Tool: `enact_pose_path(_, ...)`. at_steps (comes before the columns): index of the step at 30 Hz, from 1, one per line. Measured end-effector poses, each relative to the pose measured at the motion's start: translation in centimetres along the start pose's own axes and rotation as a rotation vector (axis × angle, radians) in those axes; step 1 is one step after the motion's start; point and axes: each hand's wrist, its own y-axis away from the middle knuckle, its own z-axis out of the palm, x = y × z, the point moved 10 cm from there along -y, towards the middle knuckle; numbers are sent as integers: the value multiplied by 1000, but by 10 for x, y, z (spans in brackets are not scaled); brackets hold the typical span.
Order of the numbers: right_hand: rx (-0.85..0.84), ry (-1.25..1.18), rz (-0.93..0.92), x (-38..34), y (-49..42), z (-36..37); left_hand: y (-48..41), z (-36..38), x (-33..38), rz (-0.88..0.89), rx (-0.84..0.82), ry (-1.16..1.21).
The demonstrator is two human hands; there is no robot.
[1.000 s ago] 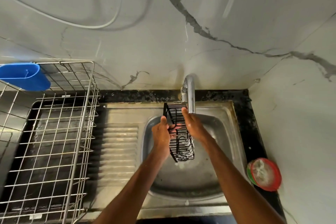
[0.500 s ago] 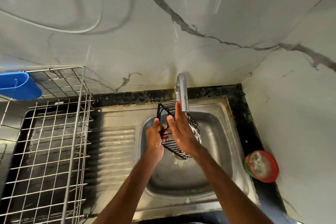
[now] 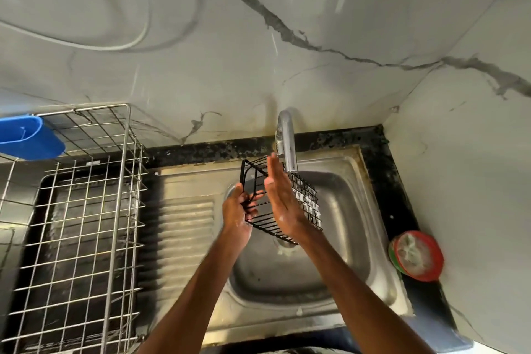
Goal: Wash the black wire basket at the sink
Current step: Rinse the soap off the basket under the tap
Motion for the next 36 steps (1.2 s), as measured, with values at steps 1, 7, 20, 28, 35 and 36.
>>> enact_pose_path(1,-7,-30,110,11,3,-4,0,0,-1,-8,-8,12)
enact_pose_path(7,43,13,289,58,10,-14,-5,2,3,21,-48,-16)
enact_pose_path(20,13,27,249,71,17,-11,-12,23,21,31,-26,-73)
enact_pose_path(28,22,300,18,7,-1,-18,-17,52,27,3,21,-195)
enact_pose_path(35,65,470,-79,6,69,-6,-19,67,22,-2,146,-248)
enact_pose_path(36,50,463,-66,11,72,-6,-18,70,22,-5,153,-258)
